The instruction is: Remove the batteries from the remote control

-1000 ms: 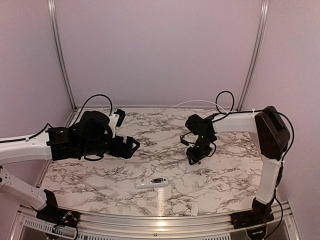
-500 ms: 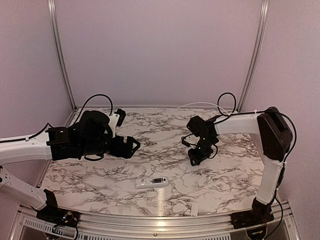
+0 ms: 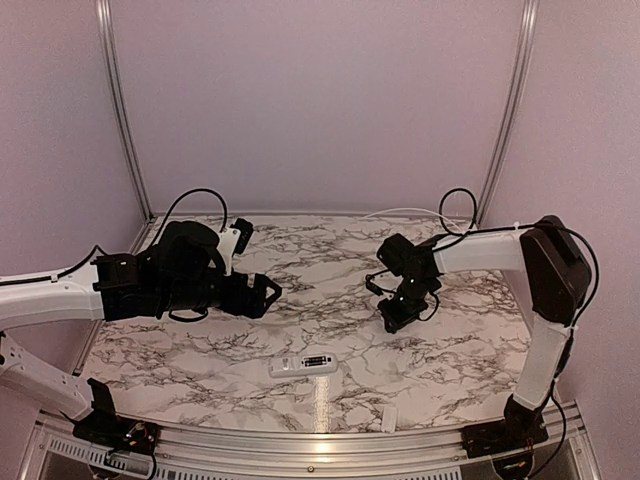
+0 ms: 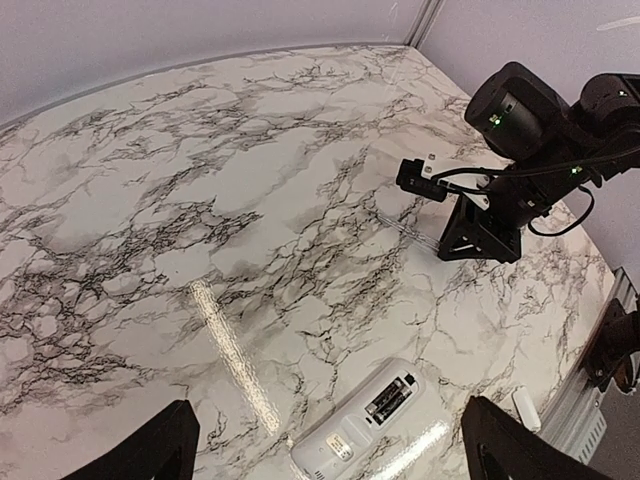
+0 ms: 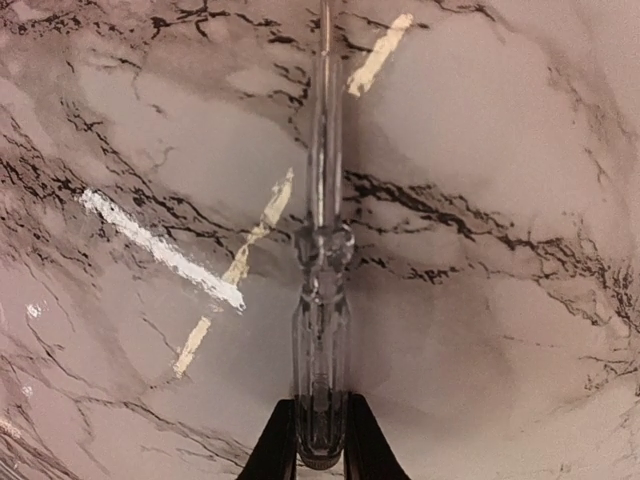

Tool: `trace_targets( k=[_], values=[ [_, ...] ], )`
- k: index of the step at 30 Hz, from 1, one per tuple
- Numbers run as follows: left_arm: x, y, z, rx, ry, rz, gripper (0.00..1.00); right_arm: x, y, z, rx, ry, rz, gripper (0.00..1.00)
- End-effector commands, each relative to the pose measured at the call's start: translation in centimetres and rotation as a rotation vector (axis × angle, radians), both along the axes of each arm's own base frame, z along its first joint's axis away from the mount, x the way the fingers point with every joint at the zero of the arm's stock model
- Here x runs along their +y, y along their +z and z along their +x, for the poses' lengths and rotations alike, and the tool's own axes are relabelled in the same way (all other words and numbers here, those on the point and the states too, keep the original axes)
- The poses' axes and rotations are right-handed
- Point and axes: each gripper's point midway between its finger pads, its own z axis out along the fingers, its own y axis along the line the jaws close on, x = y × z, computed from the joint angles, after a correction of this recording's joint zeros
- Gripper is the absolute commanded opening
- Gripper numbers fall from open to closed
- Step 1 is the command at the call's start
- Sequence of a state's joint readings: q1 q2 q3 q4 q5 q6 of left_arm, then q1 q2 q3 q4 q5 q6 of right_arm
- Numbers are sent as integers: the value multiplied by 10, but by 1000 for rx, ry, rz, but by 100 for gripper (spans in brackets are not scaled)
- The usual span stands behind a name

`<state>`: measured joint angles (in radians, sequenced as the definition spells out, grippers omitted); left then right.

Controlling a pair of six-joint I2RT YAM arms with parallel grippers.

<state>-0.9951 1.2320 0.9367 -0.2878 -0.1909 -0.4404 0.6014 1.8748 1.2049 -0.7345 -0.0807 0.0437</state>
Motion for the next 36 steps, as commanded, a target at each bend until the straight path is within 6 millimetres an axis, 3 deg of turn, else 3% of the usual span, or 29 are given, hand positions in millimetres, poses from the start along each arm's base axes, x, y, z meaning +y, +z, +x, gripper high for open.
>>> trace_targets(
  k=[1, 8, 15, 36],
  values=[
    [-5, 19, 5, -58, -23, -18, 96, 4, 13, -2, 1, 2, 51, 13],
    [6, 26, 5, -147, -35, 13, 98, 19, 41, 5, -6, 12, 112, 2],
    [14, 55, 5, -337, -76, 33, 99, 42, 88, 9, -38, 0, 261, 0],
    [-8, 77, -3, -739, -469, 426, 98, 107, 189, -43, 22, 44, 586, 0]
  ],
)
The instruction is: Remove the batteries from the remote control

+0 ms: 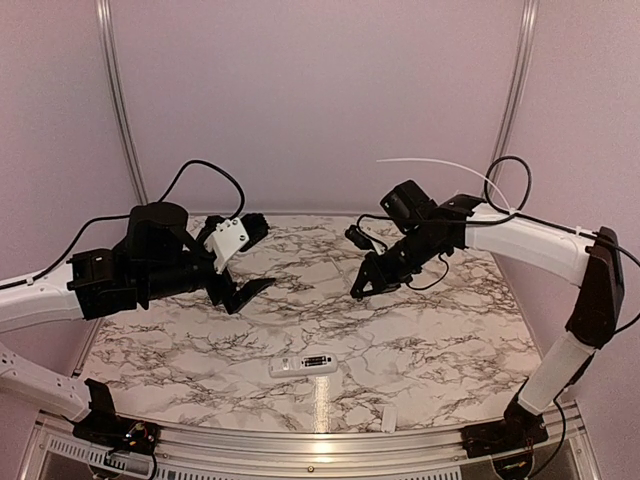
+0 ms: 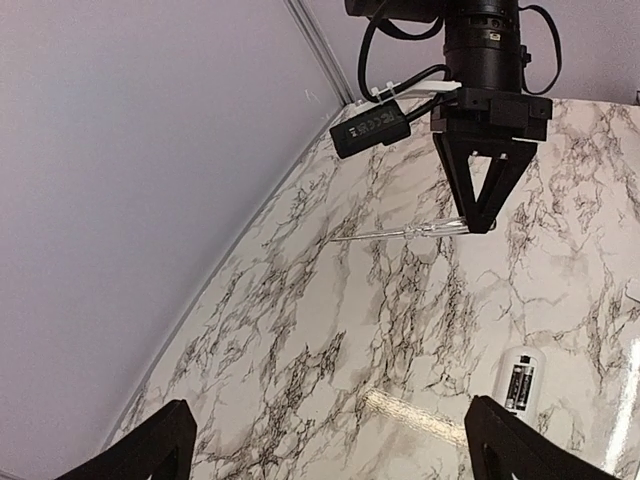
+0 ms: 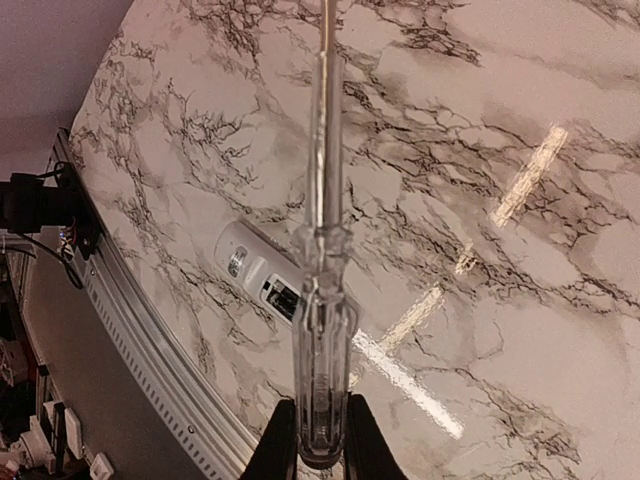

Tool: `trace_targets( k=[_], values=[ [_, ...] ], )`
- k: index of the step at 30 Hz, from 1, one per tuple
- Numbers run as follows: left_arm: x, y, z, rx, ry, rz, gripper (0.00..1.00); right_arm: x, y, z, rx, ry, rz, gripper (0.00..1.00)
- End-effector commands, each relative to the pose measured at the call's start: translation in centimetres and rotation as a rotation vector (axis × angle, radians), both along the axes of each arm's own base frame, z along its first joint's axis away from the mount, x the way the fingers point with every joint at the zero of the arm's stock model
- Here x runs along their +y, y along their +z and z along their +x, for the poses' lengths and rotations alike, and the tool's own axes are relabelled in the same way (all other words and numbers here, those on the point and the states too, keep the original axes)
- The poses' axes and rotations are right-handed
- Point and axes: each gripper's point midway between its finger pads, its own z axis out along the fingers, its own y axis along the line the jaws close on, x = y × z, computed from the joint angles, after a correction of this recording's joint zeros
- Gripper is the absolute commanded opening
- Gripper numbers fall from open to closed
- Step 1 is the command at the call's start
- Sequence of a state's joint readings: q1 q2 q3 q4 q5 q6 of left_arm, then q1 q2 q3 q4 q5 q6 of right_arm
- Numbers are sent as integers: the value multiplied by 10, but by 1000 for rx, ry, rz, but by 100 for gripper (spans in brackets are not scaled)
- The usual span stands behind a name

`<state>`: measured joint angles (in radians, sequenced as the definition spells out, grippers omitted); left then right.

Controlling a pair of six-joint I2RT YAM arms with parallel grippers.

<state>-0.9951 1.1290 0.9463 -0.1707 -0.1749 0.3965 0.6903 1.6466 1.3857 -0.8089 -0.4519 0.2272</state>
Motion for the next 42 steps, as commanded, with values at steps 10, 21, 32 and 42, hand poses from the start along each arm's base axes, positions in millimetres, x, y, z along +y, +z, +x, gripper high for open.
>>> trace_targets(
  k=[10, 21, 32, 42],
  values=[
    [-21, 11, -7, -177, -185, 194, 95, 24, 70, -33, 26, 27, 168, 0],
    [-48, 0, -13, -201, -284, 257, 86, 31, 98, -62, 87, 95, 256, 0],
    [-79, -1, -26, -272, -354, 266, 64, 46, 124, -81, 144, 136, 335, 0],
    [-89, 4, -21, -414, -299, 304, 62, 56, 135, -92, 200, 153, 374, 0]
  ],
)
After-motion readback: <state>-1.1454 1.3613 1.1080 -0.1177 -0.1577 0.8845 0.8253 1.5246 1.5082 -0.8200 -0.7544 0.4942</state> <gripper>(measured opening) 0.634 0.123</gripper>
